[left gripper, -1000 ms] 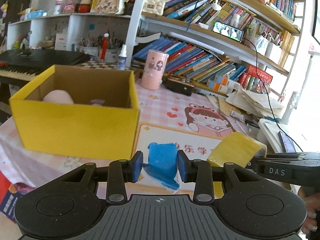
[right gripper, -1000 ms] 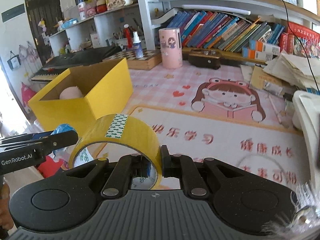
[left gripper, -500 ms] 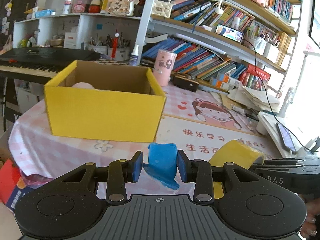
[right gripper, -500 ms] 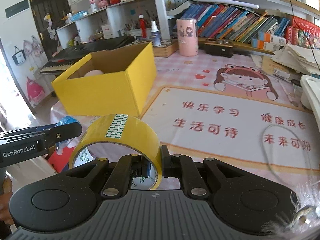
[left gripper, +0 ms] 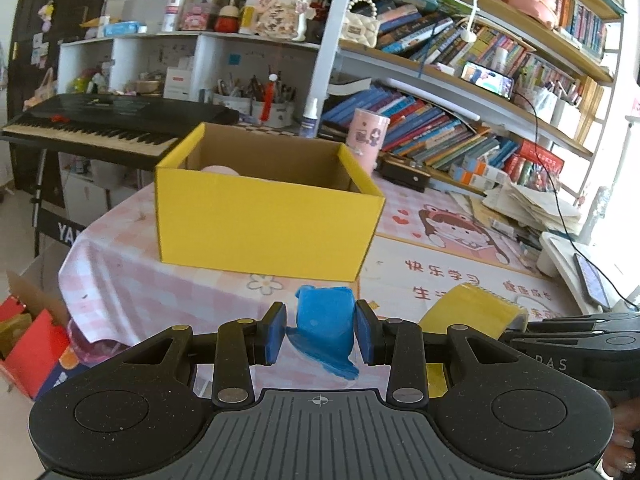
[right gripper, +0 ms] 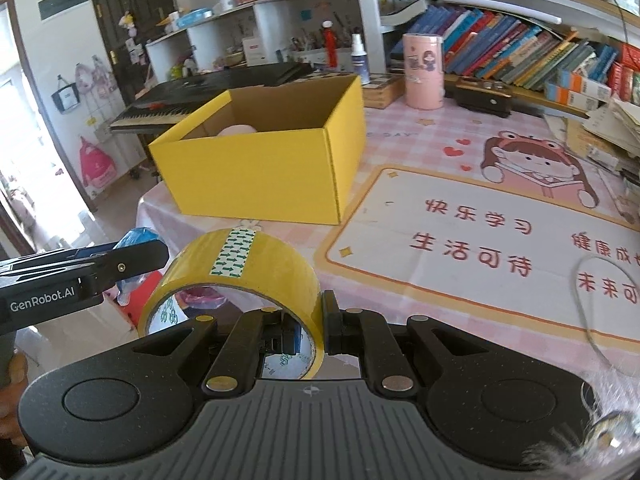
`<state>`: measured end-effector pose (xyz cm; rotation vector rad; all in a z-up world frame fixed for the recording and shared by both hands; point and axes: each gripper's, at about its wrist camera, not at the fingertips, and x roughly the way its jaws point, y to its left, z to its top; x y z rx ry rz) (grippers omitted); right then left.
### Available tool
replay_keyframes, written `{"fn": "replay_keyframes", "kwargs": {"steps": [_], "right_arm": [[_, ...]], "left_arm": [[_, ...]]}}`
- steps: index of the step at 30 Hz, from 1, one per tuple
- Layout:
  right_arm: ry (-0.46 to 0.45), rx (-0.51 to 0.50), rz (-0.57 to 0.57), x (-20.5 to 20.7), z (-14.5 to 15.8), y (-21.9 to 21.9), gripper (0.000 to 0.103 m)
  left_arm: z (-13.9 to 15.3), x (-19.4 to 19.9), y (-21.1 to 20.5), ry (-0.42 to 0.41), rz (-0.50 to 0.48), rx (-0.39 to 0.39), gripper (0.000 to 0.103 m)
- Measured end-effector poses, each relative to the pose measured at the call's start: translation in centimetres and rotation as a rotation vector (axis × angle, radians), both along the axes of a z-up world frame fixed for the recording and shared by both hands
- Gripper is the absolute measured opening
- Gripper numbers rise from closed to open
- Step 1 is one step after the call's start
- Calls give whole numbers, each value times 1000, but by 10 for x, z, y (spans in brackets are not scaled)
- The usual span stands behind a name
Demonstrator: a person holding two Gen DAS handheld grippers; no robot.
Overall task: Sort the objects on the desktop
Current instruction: 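Lift the blue block and tape roll and carry both over the yellow box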
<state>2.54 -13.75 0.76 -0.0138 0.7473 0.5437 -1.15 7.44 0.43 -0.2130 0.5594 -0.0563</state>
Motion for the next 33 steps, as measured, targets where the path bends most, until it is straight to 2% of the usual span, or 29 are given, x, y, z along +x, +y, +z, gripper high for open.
{"fn": "replay_keyframes", "kwargs": {"steps": [22,33], "right_arm": [[10,-16,94,2,1,48,9],[-19,8,123,28,14,61,9]], "left_arm": [[6,-12,37,-28,73,10,36],[16,9,47,-59,99,-10,34]]}}
